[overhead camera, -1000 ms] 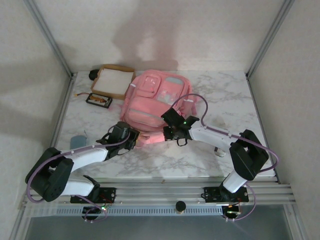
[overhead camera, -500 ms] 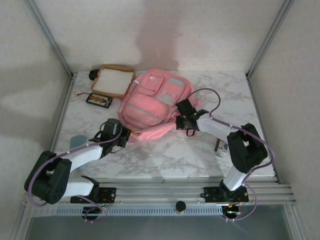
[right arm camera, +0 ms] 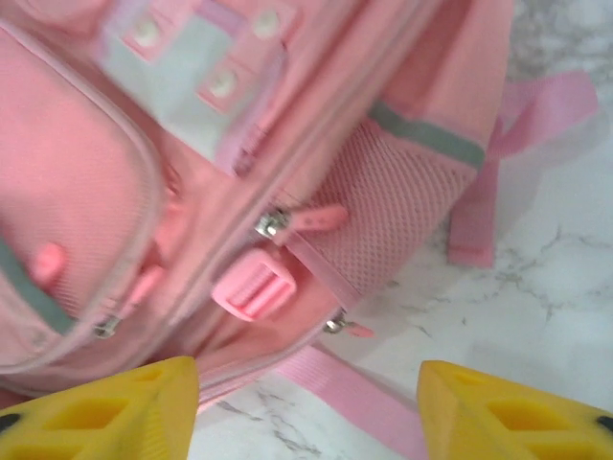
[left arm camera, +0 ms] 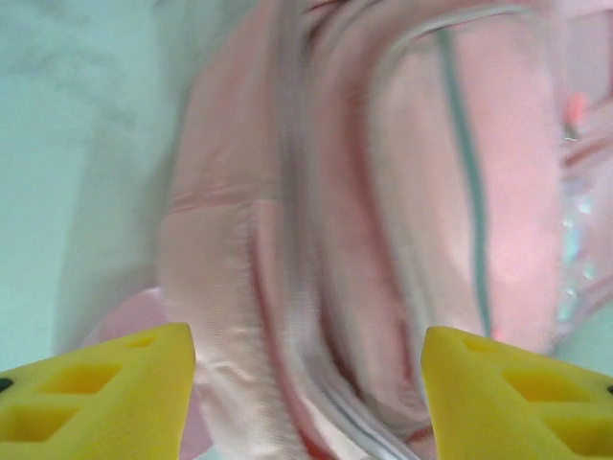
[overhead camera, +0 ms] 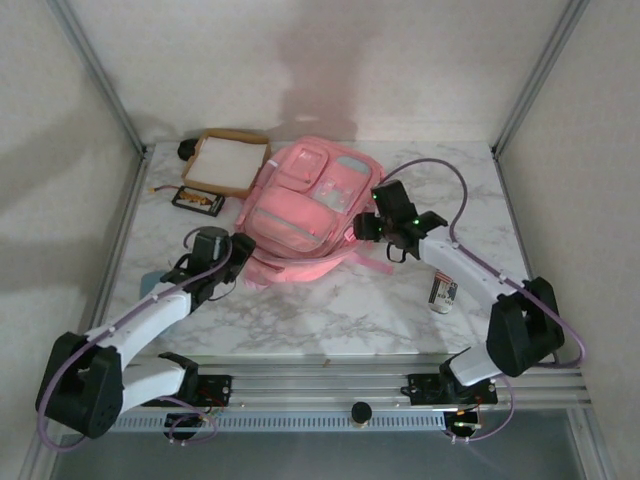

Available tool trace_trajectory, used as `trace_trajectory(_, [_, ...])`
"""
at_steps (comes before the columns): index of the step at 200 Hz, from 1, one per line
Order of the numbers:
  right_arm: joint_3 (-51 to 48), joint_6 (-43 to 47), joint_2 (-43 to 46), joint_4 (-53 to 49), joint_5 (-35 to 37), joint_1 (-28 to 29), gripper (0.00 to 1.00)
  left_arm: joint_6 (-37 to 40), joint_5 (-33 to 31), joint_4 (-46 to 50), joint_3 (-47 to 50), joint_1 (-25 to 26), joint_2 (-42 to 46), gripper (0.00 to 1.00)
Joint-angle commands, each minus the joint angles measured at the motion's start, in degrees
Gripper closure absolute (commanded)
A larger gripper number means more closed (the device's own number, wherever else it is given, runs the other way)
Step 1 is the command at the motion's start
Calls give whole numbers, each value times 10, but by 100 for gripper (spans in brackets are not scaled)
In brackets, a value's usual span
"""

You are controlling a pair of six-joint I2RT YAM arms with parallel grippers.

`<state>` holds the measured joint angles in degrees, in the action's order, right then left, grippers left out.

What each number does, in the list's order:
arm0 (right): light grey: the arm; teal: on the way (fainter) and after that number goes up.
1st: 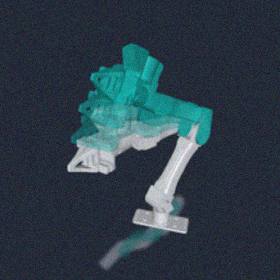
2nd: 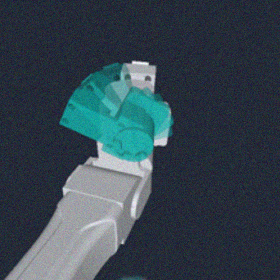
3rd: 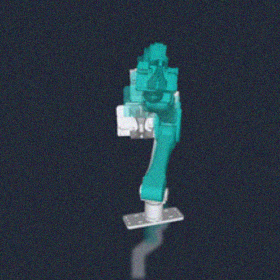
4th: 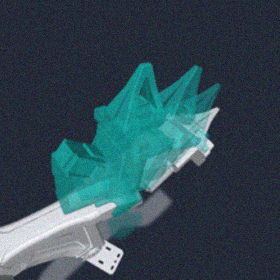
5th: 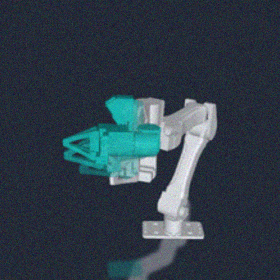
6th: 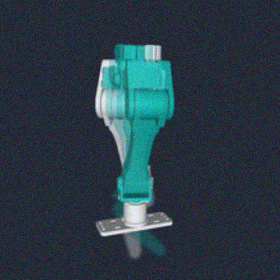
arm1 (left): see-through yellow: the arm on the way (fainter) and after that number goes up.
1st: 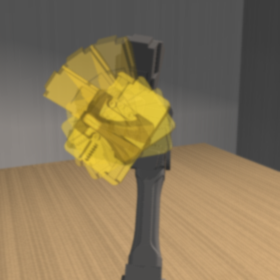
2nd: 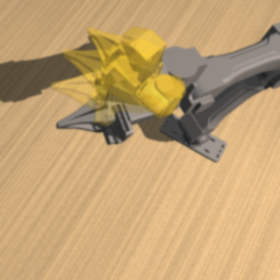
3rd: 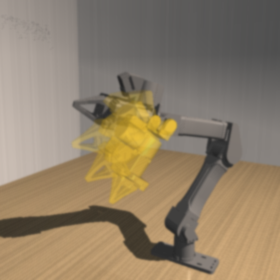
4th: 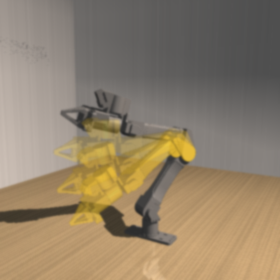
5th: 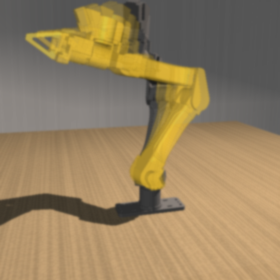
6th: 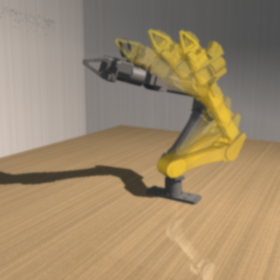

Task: Pack the student bag
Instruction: Zip the student bag at the center of the table, then unzip the student bag at the center of the table.

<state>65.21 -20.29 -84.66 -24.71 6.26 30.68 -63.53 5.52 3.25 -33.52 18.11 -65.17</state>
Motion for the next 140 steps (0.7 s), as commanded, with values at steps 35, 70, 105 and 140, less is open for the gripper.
trace_trajectory(35, [63,-35,-117,41,-138,-64,38,155,-38,61,-160,71,-80,33])
trace_trajectory(70, [83,-26,-173,96,-203,-97,39,197,-25,42,-214,133,-148,33])
trace_trajectory(105, [173,-60,-230,59,-185,-127,31,180,-74,21,-222,175,-209,31])
trace_trajectory(140, [234,-102,-289,32,-131,-132,32,170,-70,15,-271,183,-308,30])
